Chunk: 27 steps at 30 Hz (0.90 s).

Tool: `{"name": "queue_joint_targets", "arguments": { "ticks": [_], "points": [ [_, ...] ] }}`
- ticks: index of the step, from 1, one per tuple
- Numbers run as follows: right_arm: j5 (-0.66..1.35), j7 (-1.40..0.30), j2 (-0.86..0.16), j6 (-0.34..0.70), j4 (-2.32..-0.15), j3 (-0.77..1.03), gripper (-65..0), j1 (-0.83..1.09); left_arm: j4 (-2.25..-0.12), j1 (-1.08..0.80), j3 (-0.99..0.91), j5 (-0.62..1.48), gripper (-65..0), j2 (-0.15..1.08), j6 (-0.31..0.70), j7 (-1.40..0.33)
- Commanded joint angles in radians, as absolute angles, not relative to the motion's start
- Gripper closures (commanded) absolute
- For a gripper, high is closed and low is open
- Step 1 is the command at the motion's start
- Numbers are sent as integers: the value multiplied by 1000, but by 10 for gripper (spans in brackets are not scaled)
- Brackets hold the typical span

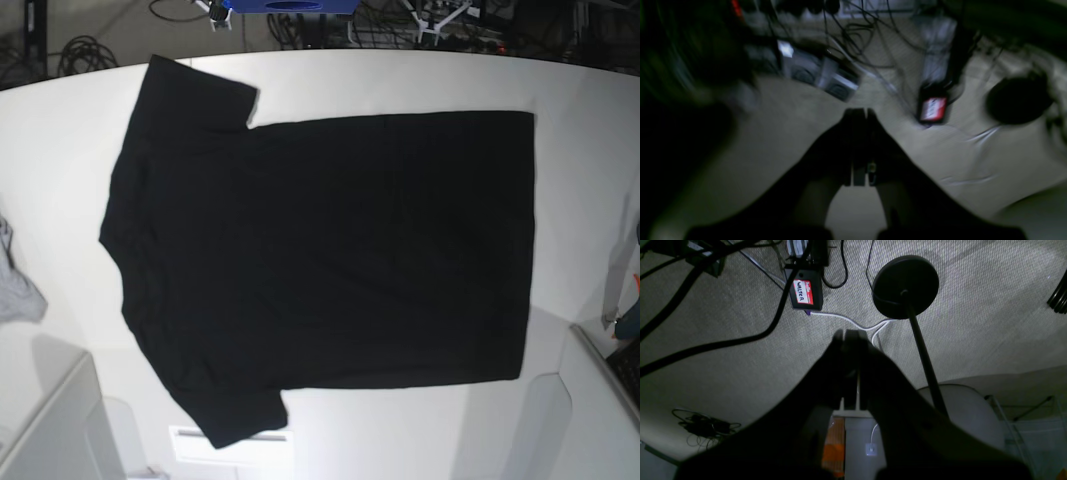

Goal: Fold the T-shirt properly

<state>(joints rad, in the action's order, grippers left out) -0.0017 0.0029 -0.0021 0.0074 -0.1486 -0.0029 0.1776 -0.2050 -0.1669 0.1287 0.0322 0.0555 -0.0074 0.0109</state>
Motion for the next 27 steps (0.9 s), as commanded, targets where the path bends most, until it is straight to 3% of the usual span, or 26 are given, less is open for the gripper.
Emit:
{"name": "queue_joint_targets", "arguments": {
  "ticks": [1, 14, 27],
  "points": [
    [-4, 5, -7, -1, -148, -4, 0, 183, -202, -179, 125, 41, 0, 53, -8, 8],
    [1, 7, -4, -4, -148, 4, 0, 174, -196, -176, 108, 225, 0, 53, -8, -4],
    [2, 5, -1, -4, -148, 5, 0, 177, -260, -248, 177, 173, 0, 73, -8, 96]
  ]
}}
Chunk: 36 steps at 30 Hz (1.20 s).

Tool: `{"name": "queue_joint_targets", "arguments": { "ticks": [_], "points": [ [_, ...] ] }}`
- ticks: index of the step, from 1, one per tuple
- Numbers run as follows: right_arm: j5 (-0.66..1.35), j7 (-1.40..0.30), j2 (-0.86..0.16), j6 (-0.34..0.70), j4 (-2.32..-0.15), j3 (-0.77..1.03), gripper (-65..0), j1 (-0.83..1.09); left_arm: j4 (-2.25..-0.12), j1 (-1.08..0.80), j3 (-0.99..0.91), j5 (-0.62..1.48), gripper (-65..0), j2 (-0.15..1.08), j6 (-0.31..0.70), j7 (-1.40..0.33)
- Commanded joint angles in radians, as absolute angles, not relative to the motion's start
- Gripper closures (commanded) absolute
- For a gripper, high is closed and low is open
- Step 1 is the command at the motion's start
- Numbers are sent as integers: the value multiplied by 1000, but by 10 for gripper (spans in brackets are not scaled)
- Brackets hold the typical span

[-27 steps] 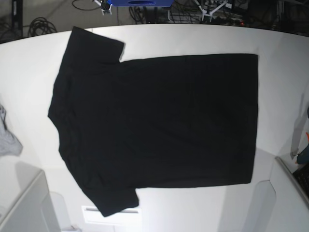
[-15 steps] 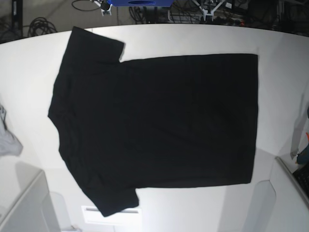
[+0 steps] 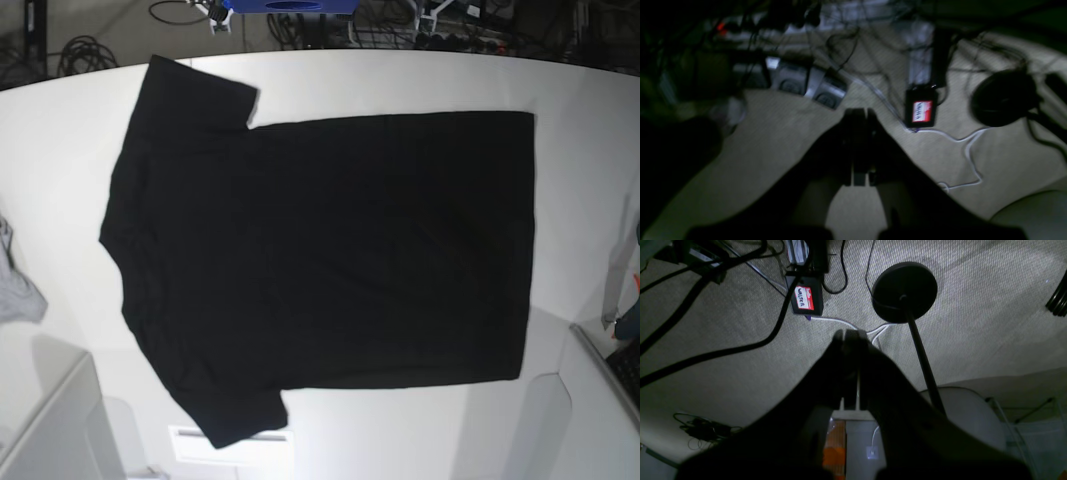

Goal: Fold the T-shirt properly

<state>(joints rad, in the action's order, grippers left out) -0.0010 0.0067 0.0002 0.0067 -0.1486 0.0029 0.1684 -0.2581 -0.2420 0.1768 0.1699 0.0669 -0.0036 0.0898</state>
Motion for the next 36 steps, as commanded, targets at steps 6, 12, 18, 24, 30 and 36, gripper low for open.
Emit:
{"name": "queue_joint_targets", "arguments": {
  "ticks": [6, 12, 18, 24, 30, 36],
  "points": [
    [2, -13, -5, -1, -209, 136, 0, 260, -340, -338, 180, 124, 0, 127, -5, 99],
    [2, -170, -4, 1, -622, 306, 0, 493, -760, -651, 170, 197, 0, 266, -5, 96],
    [2, -306, 64, 1, -1173, 412, 0, 750, -1208, -980, 133, 426, 0, 472, -7, 99],
    [2, -460, 111, 1, -1662, 498, 0, 858, -1566, -1239, -228, 430, 0, 487, -5, 105],
    [105, -550, 111, 2, -2008, 503, 0, 814, -1785, -1257, -512, 404, 0, 363, -5, 94],
    [441, -611, 42, 4, -2025, 501, -74, 723, -1863, -1167, -538, 406, -225, 355, -5, 7]
  ]
}}
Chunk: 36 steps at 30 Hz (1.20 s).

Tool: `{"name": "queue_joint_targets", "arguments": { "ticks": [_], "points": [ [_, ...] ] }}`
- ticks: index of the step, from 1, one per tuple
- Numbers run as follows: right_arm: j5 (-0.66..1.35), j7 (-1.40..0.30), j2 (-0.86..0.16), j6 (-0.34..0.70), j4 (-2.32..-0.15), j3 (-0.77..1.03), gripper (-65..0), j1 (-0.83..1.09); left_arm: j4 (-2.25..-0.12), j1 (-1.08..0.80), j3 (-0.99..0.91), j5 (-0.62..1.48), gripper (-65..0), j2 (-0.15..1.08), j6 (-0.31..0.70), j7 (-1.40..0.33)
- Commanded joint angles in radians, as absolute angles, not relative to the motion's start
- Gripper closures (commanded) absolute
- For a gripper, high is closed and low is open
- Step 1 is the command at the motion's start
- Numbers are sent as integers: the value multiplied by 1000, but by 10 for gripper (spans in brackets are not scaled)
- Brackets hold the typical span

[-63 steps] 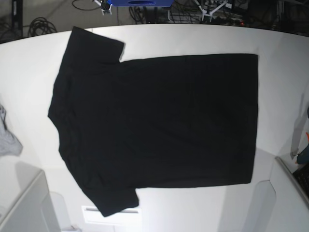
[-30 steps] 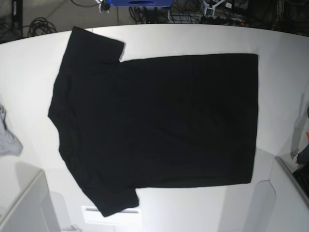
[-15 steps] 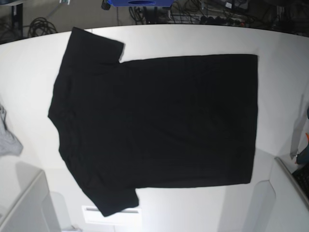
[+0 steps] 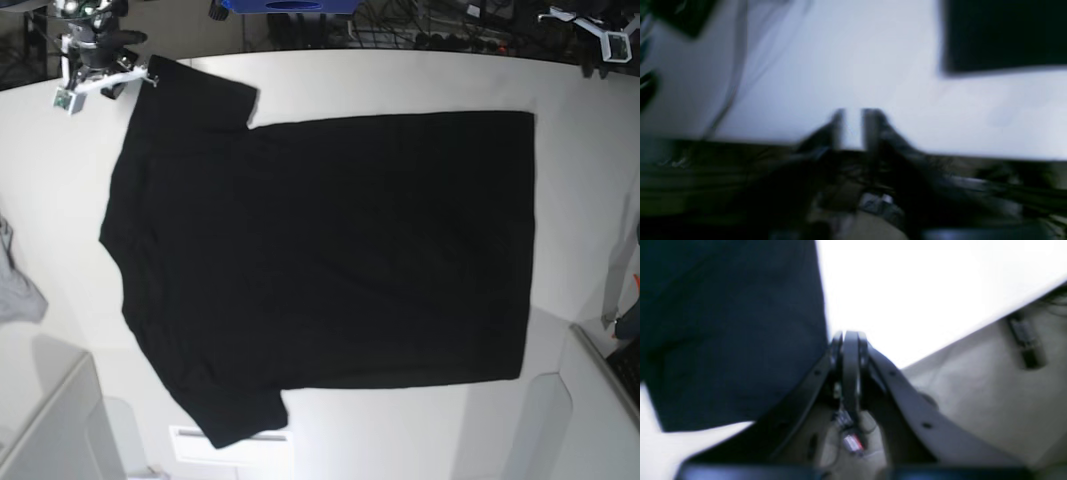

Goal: Fold the T-shirt properly
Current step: 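Grasp the shirt's shoulder corners with the left and right grippers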

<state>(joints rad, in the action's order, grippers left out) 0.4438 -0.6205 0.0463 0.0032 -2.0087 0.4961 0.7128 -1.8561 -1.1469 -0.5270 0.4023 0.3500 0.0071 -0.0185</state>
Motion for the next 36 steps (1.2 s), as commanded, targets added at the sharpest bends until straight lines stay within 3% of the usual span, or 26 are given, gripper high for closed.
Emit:
{"name": "queue_joint_targets", "arguments": {
  "ticks": [1, 4, 6, 10, 13, 18, 22, 27, 32, 36],
  "points": [
    [506, -615, 28, 8, -2023, 501, -140, 722, -1863, -1138, -538, 406, -301, 355, -5, -41],
    [704, -615, -31, 108, -2017, 504, -237, 711, -1853, -1033, -545, 461, -448, 332, 10, -168],
    [800, -621, -56, 159, -1988, 529, -242, 688, -1834, -981, -573, 564, -453, 325, 101, -223],
    [923, -679, -108, 183, -1894, 599, -243, 610, -1784, -886, -680, 791, -428, 323, 381, -386],
    [992, -786, -134, 183, -1808, 664, -243, 544, -1747, -814, -771, 802, -428, 311, 470, -507],
    [935, -840, -162, 188, -1647, 682, -245, 466, -1698, -765, -845, 800, -434, 291, 530, -564],
    [921, -840, -160, 291, -1612, 644, -245, 469, -1696, -760, -843, 730, -434, 285, 533, -564],
    [921, -840, -159, 297, -1569, 578, -246, 472, -1672, -728, -843, 690, -434, 268, 535, -564],
    [923, -834, -160, 297, -1514, 535, -401, 473, -1675, -727, -776, 690, -434, 269, 547, -564],
    [923, -832, -159, 297, -1506, 536, -353, 486, -1669, -700, -727, 690, -433, 265, 542, -562]
  ]
}}
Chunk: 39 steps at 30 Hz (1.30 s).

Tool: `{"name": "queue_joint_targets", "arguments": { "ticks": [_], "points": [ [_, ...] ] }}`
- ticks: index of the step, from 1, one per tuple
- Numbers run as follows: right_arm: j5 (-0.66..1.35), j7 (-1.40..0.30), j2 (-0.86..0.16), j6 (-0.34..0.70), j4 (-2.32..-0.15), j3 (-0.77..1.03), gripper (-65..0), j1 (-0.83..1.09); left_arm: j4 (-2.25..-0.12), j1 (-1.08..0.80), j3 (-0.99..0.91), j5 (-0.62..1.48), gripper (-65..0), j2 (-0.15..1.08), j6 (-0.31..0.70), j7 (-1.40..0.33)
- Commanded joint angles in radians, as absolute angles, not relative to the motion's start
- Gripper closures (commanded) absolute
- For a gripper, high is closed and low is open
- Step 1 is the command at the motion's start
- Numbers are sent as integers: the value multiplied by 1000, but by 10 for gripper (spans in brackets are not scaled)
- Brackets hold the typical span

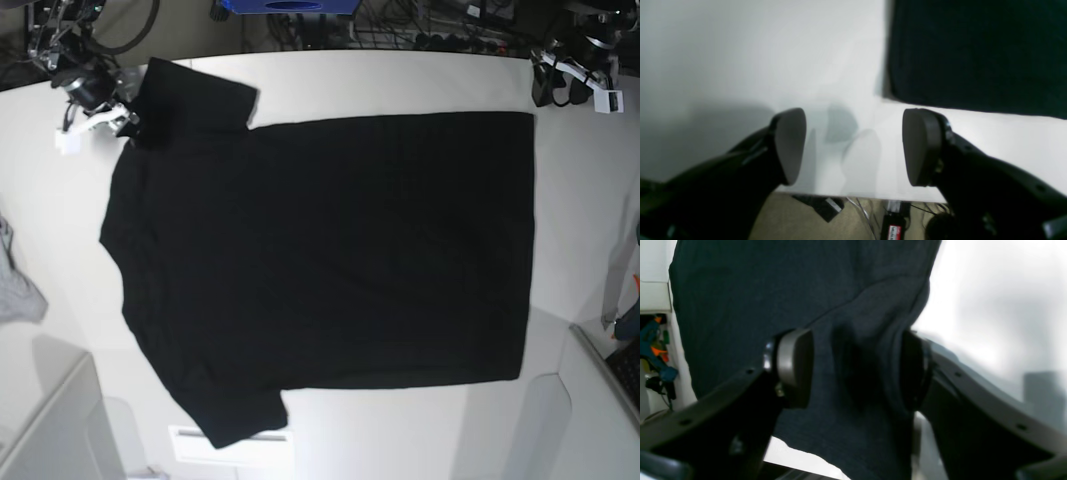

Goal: Fold the T-shirt properly
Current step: 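Grasp the shirt's shoulder corners with the left and right grippers, then pull the shoulder corners with both grippers to straighten the shirt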

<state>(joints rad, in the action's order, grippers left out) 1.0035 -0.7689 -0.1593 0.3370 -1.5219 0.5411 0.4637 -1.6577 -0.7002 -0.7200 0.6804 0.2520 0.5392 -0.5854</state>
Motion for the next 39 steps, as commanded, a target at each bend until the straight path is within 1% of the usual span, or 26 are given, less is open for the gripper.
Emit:
{"name": "queue_joint_targets", "arguments": {
  "ticks": [1, 3, 5, 7, 9, 10, 15, 19, 20, 21, 22, 24, 25, 27, 30, 34, 39],
  "points": [
    [923, -832, -159, 297, -1508, 536, -336, 490, -1662, -690, -720, 690, -433, 263, 541, -564],
    [923, -832, -159, 297, -1509, 535, -297, 495, -1639, -665, -717, 691, -433, 260, 541, -564],
    [921, -832, -159, 297, -1498, 535, -240, 495, -1618, -631, -717, 691, -433, 243, 541, -564],
    [921, -832, -159, 297, -1481, 541, -153, 495, -1593, -608, -717, 691, -433, 239, 541, -565],
    [926, -832, -159, 297, -1468, 544, -21, 493, -1572, -588, -699, 691, -433, 236, 541, -565],
    [926, -832, -159, 297, -1465, 544, 0, 493, -1561, -582, -673, 691, -431, 237, 541, -565],
    [926, -832, -159, 295, -1465, 544, 0, 493, -1537, -552, -590, 691, -429, 234, 538, -565],
    [923, -832, -159, 295, -1466, 544, 0, 493, -1517, -542, -521, 694, -423, 234, 475, -565],
    [923, -832, -159, 295, -1469, 544, 0, 495, -1517, -542, -510, 696, -405, 234, 460, -565],
    [923, -832, -159, 295, -1469, 544, 0, 495, -1515, -542, -504, 696, -355, 234, 449, -565],
    [921, -832, -159, 295, -1471, 544, 0, 496, -1512, -542, -503, 696, -278, 234, 446, -565],
    [921, -832, -159, 295, -1471, 544, 0, 498, -1512, -544, -509, 697, -84, 236, 446, -565],
    [921, -831, -160, 295, -1471, 544, 0, 506, -1520, -547, -510, 697, 0, 239, 444, -565],
    [921, -828, -162, 295, -1497, 544, 0, 516, -1532, -550, -510, 697, 0, 242, 443, -570],
    [921, -799, -162, 294, -1580, 544, 0, 556, -1580, -550, -565, 697, 0, 242, 443, -694],
    [921, -803, -160, 292, -1649, 544, 0, 582, -1685, -549, -661, 697, 0, 237, 446, -845],
    [923, -799, -160, 292, -1699, 545, 0, 607, -1813, -556, -677, 697, 0, 242, 446, -989]
  ]
}}
